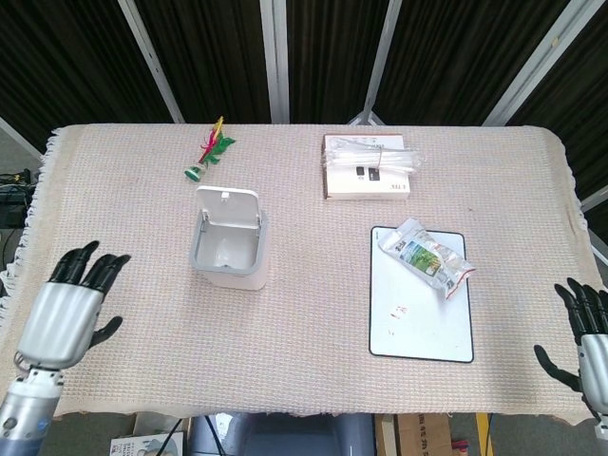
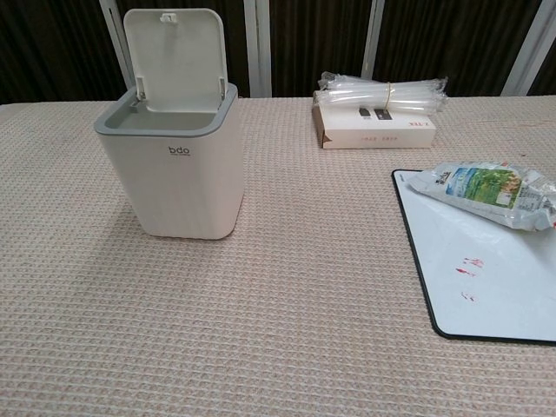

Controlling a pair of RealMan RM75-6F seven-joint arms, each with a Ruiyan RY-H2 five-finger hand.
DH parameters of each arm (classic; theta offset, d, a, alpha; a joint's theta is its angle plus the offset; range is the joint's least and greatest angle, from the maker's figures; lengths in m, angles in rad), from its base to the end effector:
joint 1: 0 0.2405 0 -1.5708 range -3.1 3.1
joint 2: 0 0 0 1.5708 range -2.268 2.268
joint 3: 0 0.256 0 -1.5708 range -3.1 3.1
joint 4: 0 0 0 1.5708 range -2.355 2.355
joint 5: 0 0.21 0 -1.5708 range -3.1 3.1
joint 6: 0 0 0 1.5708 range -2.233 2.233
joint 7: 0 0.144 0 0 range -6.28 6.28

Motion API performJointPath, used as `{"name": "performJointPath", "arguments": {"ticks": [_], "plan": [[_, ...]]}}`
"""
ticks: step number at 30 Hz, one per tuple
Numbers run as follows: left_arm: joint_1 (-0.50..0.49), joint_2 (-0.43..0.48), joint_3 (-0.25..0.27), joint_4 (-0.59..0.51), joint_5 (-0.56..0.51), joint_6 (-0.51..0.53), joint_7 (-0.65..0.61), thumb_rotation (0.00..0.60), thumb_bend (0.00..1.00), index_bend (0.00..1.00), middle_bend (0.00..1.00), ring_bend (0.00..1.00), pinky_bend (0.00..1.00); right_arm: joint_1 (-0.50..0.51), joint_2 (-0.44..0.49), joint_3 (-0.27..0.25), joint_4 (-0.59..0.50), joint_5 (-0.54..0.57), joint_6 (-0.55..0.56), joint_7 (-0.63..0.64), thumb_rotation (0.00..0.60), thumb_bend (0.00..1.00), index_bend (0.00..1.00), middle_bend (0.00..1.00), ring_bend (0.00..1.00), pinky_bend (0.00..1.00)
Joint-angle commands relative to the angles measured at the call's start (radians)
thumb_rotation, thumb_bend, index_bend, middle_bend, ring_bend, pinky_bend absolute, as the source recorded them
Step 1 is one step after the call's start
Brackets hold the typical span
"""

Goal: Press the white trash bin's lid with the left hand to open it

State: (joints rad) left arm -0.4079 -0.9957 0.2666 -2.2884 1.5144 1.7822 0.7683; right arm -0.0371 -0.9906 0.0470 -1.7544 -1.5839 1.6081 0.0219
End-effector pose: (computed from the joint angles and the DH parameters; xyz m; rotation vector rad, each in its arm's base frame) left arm -0.1579 0.1756 0.1737 -1.5462 -0.5938 -0.8433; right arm -0.2931 -0.1424 0.1972 1.3143 -0.8792 0.9630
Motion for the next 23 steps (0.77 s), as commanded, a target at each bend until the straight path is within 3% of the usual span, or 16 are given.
{"name": "performJointPath", "arguments": {"ticks": [1, 6, 11, 23], "plan": [[0.147, 0.029, 0.115, 0.167, 0.134, 0.116, -0.257, 0.6, 0.15, 0.21, 0.18, 0.04, 0.1, 0.0, 0.002, -0.009, 0.0, -0.016, 0.001, -0.004, 0.6, 0.27, 0.12, 0.06, 0.0, 0.0], [0.23, 0.024, 0.125, 0.329, 0.15, 0.163, -0.461, 0.6, 0.13, 0.21, 0.17, 0.02, 0.09, 0.001, 0.015, -0.024, -0.007, -0.046, -0.002, 0.001, 0.6, 0.27, 0.12, 0.05, 0.0, 0.0], [0.275, -0.002, 0.095, 0.453, 0.136, 0.162, -0.612, 0.6, 0.13, 0.21, 0.17, 0.02, 0.09, -0.003, 0.027, -0.032, -0.013, -0.06, 0.003, 0.0, 0.6, 0.27, 0.12, 0.06, 0.0, 0.0], [0.334, -0.021, 0.01, 0.572, 0.095, 0.158, -0.747, 0.6, 0.13, 0.21, 0.17, 0.02, 0.09, -0.007, 0.029, -0.042, -0.028, -0.073, 0.005, -0.021, 0.6, 0.27, 0.12, 0.06, 0.0, 0.0]]}}
